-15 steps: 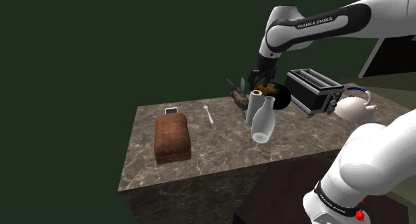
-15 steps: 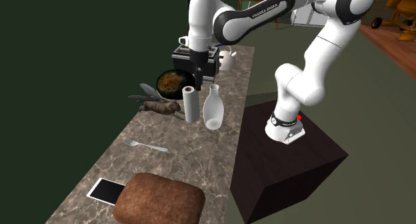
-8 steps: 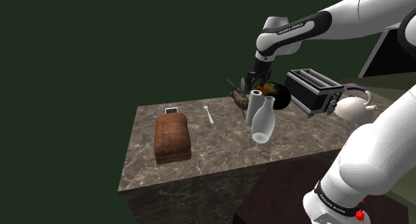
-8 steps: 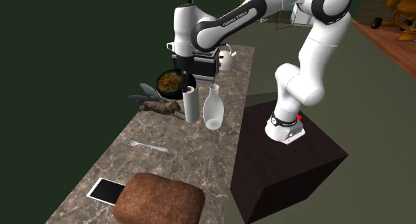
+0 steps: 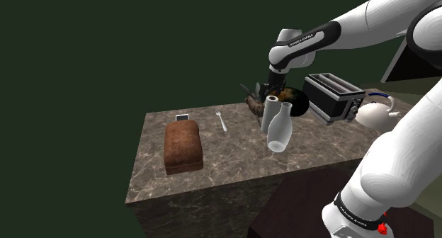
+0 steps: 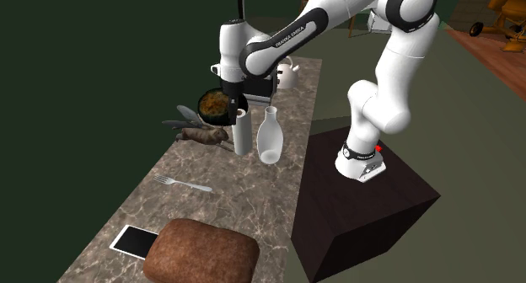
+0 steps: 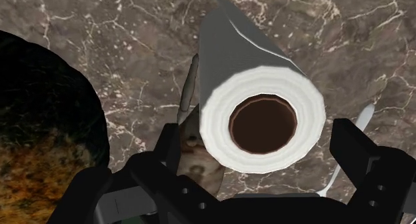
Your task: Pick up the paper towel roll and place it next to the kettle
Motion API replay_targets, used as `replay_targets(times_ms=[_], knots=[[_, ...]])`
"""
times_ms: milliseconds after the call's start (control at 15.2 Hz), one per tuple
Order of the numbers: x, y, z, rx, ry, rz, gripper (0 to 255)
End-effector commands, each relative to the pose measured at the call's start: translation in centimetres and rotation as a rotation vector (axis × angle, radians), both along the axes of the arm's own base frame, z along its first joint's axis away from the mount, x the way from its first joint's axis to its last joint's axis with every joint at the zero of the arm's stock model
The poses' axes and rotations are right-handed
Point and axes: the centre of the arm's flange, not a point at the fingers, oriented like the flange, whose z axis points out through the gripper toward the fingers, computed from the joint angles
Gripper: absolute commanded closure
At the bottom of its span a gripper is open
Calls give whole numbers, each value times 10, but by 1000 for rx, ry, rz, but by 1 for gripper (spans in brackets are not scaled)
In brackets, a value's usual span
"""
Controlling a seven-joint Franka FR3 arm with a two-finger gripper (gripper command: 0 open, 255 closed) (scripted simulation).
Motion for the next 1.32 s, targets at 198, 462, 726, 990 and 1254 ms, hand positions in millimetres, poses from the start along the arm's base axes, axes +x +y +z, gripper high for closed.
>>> replay_targets(times_ms=[198, 462, 726, 990, 1254], knots=[[1, 0, -2, 0, 0, 0, 0], [1, 0, -2, 0, 0, 0, 255], [1, 0, -2, 0, 0, 0, 255], [1, 0, -2, 0, 0, 0, 255], [1, 0, 20, 0, 0, 0, 255]])
